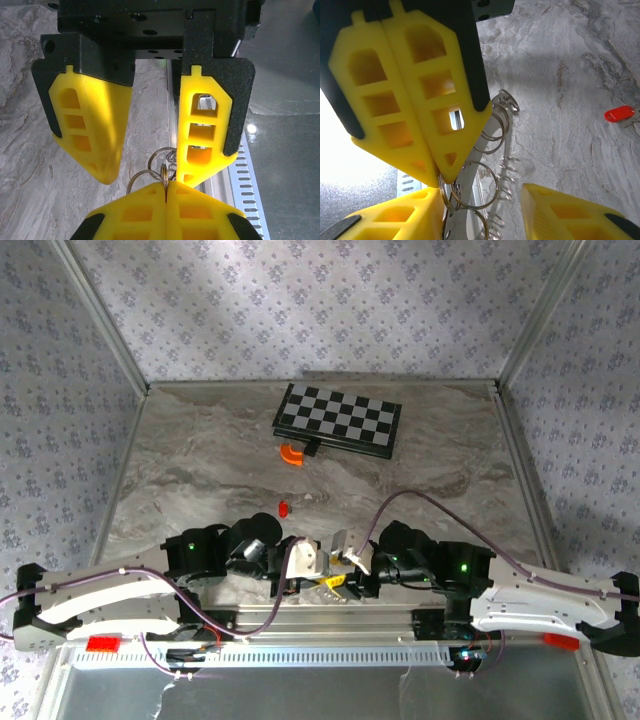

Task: Put the keys on the keyring

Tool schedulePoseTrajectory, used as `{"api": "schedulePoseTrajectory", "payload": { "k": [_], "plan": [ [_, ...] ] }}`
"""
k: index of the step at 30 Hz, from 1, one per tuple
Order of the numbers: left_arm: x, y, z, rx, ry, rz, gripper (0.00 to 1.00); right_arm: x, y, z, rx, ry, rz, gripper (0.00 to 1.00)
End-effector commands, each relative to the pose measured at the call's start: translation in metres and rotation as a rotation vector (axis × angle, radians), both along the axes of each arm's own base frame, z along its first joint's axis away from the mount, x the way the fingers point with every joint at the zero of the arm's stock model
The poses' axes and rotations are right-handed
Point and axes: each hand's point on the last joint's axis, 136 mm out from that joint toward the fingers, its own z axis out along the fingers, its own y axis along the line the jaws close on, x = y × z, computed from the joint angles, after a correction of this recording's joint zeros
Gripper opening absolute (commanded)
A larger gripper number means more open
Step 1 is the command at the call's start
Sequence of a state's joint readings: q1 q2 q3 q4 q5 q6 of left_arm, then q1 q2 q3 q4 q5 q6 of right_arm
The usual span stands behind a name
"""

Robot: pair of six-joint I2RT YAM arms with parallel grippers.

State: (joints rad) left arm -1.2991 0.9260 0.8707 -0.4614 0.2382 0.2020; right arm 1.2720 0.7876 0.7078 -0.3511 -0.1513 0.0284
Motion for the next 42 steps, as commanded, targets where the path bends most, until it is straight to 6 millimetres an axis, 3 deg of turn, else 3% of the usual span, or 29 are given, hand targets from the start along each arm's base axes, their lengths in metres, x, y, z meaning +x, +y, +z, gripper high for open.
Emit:
{"api": "schedulePoseTrajectory", "payload": {
  "k": [1,17,23,26,28,35,42],
  "plan": [
    [-0.006,-0.005,0.018,-0.046,-0.014,-0.033,0.0,0.003,0.001,0.008,0.036,-0.041,-0.007,0.4],
    [-0.005,-0.004,0.016,-0.043,-0.011,-0.025,0.0,0.004,0.0,0.012,0.07,-0.067,-0.017,0.0],
    [-0.002,0.0,0.016,-0.062,-0.016,0.003,0.02,0.011,-0.007,0.02,0.108,-0.108,-0.066,0.0],
    [0.0,0.004,0.022,-0.115,-0.017,0.035,0.22,0.013,-0.011,0.026,0.147,-0.119,-0.085,0.0],
    [0.003,0.009,0.028,-0.166,-0.018,0.064,0.29,0.013,-0.012,0.032,0.178,-0.123,-0.091,0.0],
    [0.004,0.02,0.046,-0.34,0.019,0.119,0.32,0.017,-0.01,0.044,0.273,-0.124,-0.122,0.0],
    [0.005,0.012,0.048,-0.407,0.025,0.115,0.34,0.016,-0.006,0.058,0.399,-0.104,-0.127,0.0]
  ]
}}
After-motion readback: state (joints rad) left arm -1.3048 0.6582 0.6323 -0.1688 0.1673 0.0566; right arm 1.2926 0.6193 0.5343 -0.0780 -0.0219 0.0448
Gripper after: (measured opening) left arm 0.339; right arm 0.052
